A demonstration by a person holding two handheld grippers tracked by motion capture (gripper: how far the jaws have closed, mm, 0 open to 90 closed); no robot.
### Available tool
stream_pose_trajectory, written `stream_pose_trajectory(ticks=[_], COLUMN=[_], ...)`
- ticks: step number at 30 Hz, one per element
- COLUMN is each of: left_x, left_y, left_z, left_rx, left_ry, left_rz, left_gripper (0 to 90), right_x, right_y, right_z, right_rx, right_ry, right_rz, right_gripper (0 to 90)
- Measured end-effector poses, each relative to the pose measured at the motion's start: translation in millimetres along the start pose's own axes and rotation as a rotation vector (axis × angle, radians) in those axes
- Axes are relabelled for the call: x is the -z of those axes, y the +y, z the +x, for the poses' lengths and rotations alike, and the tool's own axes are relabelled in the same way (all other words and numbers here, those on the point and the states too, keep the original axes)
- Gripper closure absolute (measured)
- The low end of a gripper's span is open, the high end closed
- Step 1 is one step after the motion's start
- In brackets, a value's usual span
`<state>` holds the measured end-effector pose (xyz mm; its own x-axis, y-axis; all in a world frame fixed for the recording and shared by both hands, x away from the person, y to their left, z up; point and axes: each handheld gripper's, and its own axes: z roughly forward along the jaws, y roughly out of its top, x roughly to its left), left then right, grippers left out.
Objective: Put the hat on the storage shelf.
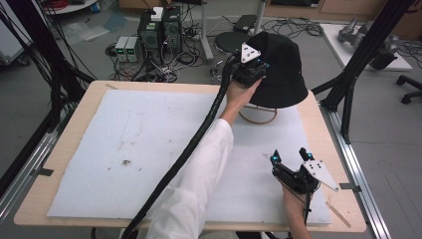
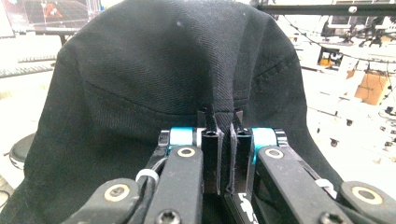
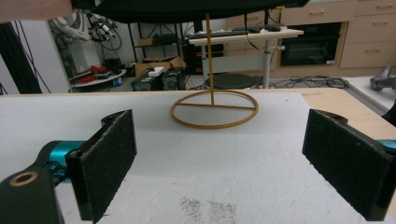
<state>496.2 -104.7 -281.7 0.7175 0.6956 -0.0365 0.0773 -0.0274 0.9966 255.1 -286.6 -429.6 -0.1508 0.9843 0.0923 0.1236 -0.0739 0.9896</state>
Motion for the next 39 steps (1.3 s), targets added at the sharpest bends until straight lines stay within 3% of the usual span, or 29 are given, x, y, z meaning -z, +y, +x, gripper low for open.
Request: stream_pose_trajectory(ticks=[11, 16, 21, 24, 30, 39], left_x=[0.1, 2.1, 6.8, 15.1, 34.7, 66.8], left_y=[0.4, 4.6, 8.6, 5.2, -2.3, -7.9], left_z=[-1.4, -2.3, -1.9, -5.5, -4.5, 4.0], left_rx=[-0.002, 0.010, 0.023, 0.012, 0.003, -0.008], left_ry=[0.012, 0.042, 0.024, 0.041, 0.049, 0.021], left_rz=[-0.005, -0.034, -0.039, -0.034, -0.030, -0.015], left_gripper=[82.0, 57.1, 46.3, 38.3, 36.4, 30.5], right_x=[0.5, 0.8, 1.3, 1.6, 2.8, 1.8], right_y=[-0.3, -0.2, 0.0, 0.0, 0.5, 0.2], right_z=[-0.6, -0.6, 0.7, 1.0, 1.3, 3.9], right_rx=[-0.015, -0.011, -0.001, -0.001, -0.007, -0.002], right_ry=[0.000, 0.004, 0.008, 0.010, 0.007, 0.014], right_rz=[0.004, 0.002, -0.006, -0.006, -0.008, -0.009], right_gripper=[9.0, 9.0, 9.0, 9.0, 9.0, 9.0])
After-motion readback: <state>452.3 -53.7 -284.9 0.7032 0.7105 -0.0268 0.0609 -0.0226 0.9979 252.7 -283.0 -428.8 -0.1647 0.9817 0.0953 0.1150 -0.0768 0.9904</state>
